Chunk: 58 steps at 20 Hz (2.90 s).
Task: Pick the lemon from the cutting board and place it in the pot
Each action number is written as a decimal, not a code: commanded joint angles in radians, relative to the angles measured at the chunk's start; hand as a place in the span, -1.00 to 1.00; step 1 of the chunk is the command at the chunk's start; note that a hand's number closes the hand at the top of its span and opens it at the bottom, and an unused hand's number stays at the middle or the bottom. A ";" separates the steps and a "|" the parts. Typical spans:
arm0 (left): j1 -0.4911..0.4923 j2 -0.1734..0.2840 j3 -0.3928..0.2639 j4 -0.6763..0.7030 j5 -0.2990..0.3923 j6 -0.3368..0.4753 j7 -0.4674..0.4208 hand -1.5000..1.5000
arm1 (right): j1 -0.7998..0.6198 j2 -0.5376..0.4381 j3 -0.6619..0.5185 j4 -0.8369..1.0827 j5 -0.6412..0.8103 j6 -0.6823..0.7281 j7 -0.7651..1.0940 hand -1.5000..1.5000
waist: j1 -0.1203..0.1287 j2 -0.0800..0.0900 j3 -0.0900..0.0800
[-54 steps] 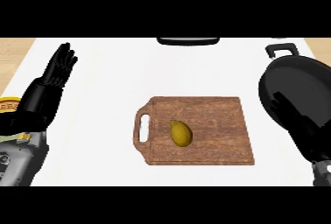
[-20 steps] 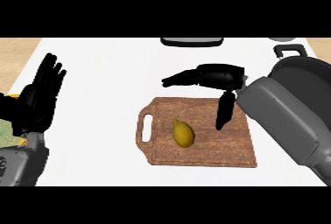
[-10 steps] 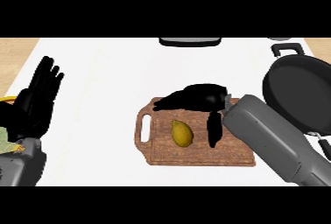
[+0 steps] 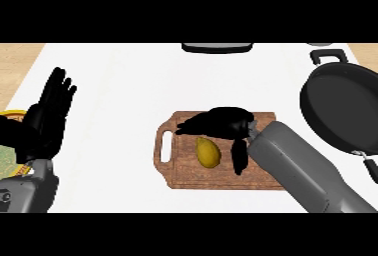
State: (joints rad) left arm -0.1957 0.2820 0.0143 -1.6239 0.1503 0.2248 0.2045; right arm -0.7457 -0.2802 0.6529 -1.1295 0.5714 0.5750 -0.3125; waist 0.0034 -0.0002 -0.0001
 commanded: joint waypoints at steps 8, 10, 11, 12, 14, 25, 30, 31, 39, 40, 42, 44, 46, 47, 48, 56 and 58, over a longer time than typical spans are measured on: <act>0.067 0.008 0.048 -0.087 0.008 -0.060 0.029 0.00 | 0.104 0.107 -0.028 0.050 0.182 -0.069 -0.044 -1.00 | 0.006 -0.001 0.000; -0.003 -0.019 0.046 -0.044 -0.027 -0.026 0.042 0.00 | 0.096 0.102 -0.046 0.069 0.235 -0.060 -0.073 -1.00 | 0.001 0.000 0.000; 0.056 -0.019 0.062 -0.030 -0.008 -0.064 -0.033 0.00 | 0.010 0.157 -0.095 0.157 0.227 -0.058 -0.049 -1.00 | 0.007 0.002 0.000; 0.000 -0.030 0.042 -0.027 -0.031 -0.041 0.031 0.00 | 0.055 0.123 -0.083 0.137 0.265 -0.072 -0.090 -1.00 | 0.002 0.001 0.000; -0.037 -0.030 0.060 0.062 -0.023 -0.068 -0.011 0.00 | 0.034 0.157 -0.098 0.193 0.288 -0.091 -0.087 -1.00 | 0.001 0.002 0.000; 0.036 -0.034 0.068 -0.095 -0.033 -0.074 0.065 0.00 | 0.055 0.169 -0.086 0.274 0.423 -0.206 -0.285 1.00 | 0.005 0.000 0.000; -0.012 -0.046 0.075 -0.048 -0.055 -0.067 0.068 0.00 | 0.035 0.248 -0.112 0.345 0.476 -0.239 -0.293 1.00 | 0.004 0.001 0.000; 0.044 -0.014 0.128 -0.005 -0.019 -0.125 -0.030 0.00 | 0.044 0.175 -0.118 0.275 0.465 -0.182 -0.324 1.00 | 0.001 0.000 0.000; 0.052 -0.041 0.119 -0.040 -0.038 -0.080 0.020 0.00 | 0.193 0.251 -0.302 0.273 0.443 -0.298 0.064 1.00 | -0.051 -0.018 -0.001; 0.052 -0.044 0.116 -0.013 -0.056 -0.069 0.014 0.00 | 0.202 0.237 -0.341 0.257 0.432 -0.296 0.125 1.00 | -0.082 -0.021 -0.002; 0.071 -0.035 0.132 -0.035 -0.052 -0.062 0.029 0.00 | 0.268 0.242 -0.386 0.209 0.423 -0.336 0.242 1.00 | -0.093 -0.033 -0.002; 0.036 -0.039 0.134 -0.008 -0.053 -0.060 0.013 0.00 | 0.332 0.279 -0.368 0.091 0.425 -0.367 0.331 1.00 | -0.092 -0.025 -0.003; 0.068 -0.019 0.136 -0.032 -0.037 -0.091 0.030 0.00 | 0.380 0.279 -0.330 -0.049 0.374 -0.390 0.438 1.00 | -0.064 -0.030 -0.002; 0.100 -0.051 0.111 -0.039 -0.054 -0.081 -0.004 0.00 | 0.388 0.280 -0.362 -0.118 0.385 -0.395 0.462 1.00 | -0.067 -0.027 -0.002; 0.061 -0.029 0.136 -0.029 -0.041 -0.077 0.034 0.00 | 0.417 0.280 -0.357 -0.184 0.366 -0.449 0.469 1.00 | -0.075 -0.028 -0.001; 0.091 -0.036 0.132 -0.033 -0.033 -0.097 0.006 0.00 | 0.508 0.275 -0.434 -0.675 0.440 -0.623 0.684 1.00 | -0.073 -0.024 -0.002; 0.040 -0.060 0.101 -0.047 -0.053 -0.060 0.060 0.00 | 0.534 0.260 -0.459 -0.809 0.442 -0.592 0.735 1.00 | -0.069 -0.019 0.000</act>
State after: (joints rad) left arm -0.1301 0.2439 0.1447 -1.6605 0.1098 0.1456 0.2281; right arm -0.2591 -0.0110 0.2277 -1.7184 0.9839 0.0035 0.3293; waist -0.0729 -0.0252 -0.0015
